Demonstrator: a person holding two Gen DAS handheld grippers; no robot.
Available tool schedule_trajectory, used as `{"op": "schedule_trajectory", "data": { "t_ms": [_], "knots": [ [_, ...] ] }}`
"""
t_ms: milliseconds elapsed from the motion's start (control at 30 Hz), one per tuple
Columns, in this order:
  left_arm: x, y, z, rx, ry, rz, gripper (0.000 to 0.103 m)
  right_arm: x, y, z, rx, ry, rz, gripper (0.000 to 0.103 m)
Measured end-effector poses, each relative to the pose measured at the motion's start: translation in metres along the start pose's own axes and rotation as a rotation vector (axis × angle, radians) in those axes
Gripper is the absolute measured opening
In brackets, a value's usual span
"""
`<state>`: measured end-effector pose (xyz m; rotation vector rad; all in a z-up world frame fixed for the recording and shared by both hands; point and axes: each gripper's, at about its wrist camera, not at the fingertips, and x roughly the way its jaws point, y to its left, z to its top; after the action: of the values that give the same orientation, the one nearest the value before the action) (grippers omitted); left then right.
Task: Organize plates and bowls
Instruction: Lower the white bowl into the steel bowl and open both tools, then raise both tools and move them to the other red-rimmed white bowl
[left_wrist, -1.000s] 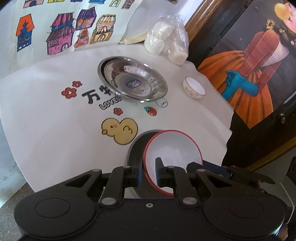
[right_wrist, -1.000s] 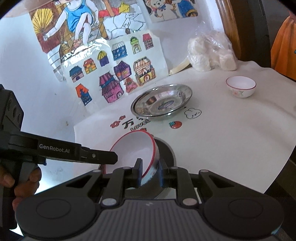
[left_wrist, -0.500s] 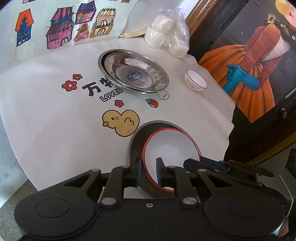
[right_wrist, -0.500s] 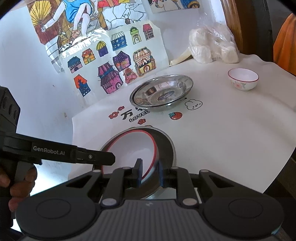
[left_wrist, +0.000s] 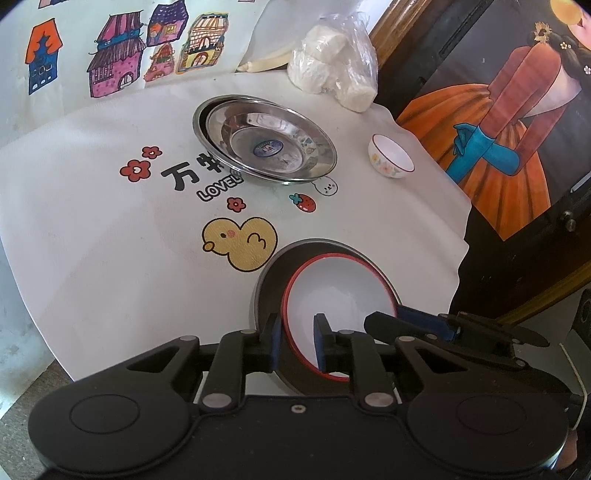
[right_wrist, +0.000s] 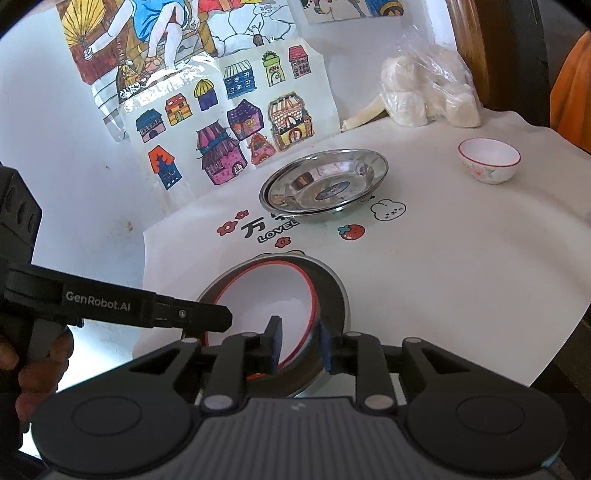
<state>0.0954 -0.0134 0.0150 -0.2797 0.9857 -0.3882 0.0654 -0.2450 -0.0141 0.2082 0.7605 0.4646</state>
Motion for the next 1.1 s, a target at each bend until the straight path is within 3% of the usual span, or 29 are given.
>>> {"op": "schedule_trajectory", "data": {
  "t_ms": [233, 433, 533, 700, 867, 1000, 1100],
  "knots": [
    [-0.005, -0.001, 0.001, 0.008, -0.019, 0.006, 0.021, -0.007, 0.005, 0.005, -0.042, -0.041, -0.015, 0.028],
    [-0.013, -0.004, 0.009, 0.010, -0.068, 0.012, 0.037, -0.011, 0.005, 0.008, -0.055, -0.065, 0.005, 0.034],
    [-0.012, -0.007, 0.015, 0.011, -0.089, 0.021, 0.050, -0.013, 0.003, 0.010, -0.053, -0.076, 0.009, 0.040],
    [-0.007, -0.013, 0.029, 0.011, -0.115, 0.046, 0.076, -0.019, -0.007, 0.013, -0.044, -0.109, 0.002, 0.054],
    [0.000, -0.028, 0.051, 0.044, -0.161, 0.074, 0.098, -0.029, -0.028, 0.020, -0.004, -0.159, -0.025, 0.074],
    [0.011, -0.045, 0.073, 0.077, -0.189, 0.081, 0.101, -0.036, -0.051, 0.028, 0.029, -0.214, -0.060, 0.093],
    [0.025, -0.058, 0.088, 0.089, -0.231, 0.079, 0.102, -0.039, -0.069, 0.034, 0.037, -0.250, -0.093, 0.100]
  ]
}}
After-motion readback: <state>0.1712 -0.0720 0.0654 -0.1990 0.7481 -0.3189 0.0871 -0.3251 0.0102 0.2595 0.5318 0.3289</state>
